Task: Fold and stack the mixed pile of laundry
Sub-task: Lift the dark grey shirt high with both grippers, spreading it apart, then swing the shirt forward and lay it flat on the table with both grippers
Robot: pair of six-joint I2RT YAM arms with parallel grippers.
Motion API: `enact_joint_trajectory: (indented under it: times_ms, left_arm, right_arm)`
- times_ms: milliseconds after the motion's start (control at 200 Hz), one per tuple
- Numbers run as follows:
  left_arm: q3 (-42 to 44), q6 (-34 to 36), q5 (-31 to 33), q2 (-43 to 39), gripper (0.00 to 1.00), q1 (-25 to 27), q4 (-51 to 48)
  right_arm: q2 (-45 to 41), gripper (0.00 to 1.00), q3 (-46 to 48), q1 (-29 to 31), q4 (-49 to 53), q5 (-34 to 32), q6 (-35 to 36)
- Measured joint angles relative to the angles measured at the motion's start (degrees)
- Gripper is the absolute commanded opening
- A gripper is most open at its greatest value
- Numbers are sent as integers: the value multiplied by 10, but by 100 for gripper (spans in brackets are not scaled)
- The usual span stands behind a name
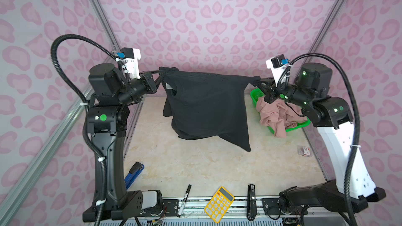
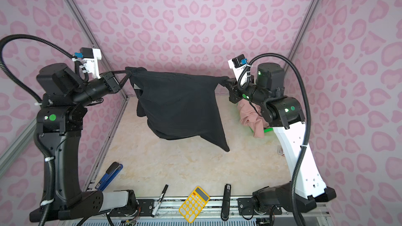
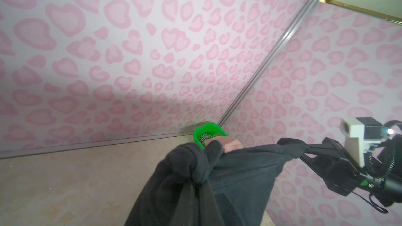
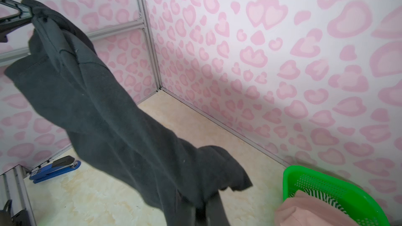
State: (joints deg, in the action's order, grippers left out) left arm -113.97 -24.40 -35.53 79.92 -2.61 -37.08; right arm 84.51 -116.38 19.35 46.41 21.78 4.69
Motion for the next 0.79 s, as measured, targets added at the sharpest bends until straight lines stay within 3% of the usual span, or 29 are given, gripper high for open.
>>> enact_joint_trajectory:
  times_ms: [120,270,415,540,630,795]
  left_arm:
    - [-59,-10,9,97,2,0,4]
    - [-269,-58,-56,285,2,0,33]
    - [-280,-136,-99,330,2,6,109]
    - [-283,-175,-123,332,2,12,186]
    - [-254,-166,-122,319,3,13,204]
    - [-108,-78,-27,276,3,2,126]
  right_arm:
    - [90,0,-55,-13,3,-26,-11]
    - [189,0,-224,-35,13,-44,-26]
    - [181,0,-285,-33,25,-44,-26]
    - [104,0,-213,2,12,-44,-9]
    - [51,0,-132,52,-10,-48,11]
    - [20,0,45,177,-37,-65,24]
